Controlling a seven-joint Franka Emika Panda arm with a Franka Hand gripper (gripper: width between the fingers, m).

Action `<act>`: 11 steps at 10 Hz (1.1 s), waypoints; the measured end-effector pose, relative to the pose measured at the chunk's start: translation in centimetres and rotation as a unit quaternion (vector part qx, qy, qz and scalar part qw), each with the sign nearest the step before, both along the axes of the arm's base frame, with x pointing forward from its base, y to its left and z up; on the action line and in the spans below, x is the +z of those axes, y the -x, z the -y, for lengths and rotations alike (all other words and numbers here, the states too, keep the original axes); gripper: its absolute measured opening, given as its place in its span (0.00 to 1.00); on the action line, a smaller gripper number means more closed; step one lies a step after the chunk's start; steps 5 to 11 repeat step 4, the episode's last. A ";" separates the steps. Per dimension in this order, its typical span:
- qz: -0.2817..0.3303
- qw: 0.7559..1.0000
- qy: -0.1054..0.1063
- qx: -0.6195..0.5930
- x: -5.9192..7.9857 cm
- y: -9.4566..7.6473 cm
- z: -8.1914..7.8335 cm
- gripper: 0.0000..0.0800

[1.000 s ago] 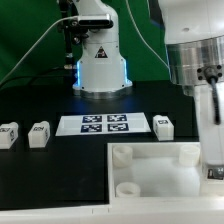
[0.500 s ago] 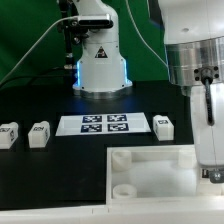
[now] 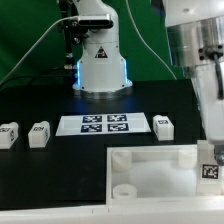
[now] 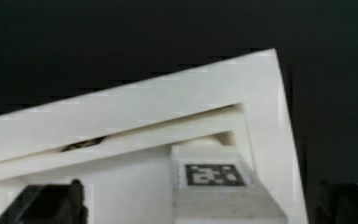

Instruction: Assemble one leg

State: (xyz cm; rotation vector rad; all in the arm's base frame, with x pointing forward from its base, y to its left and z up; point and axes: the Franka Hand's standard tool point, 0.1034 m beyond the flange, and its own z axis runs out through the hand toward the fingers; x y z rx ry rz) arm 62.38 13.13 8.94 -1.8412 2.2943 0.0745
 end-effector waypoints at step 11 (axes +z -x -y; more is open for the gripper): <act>0.001 1.000 0.000 0.007 0.2 0.0 -0.3 0.81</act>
Offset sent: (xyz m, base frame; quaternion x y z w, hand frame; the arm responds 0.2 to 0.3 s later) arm 0.0000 0.0000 0.0000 0.0000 0.0000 0.0000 1.0000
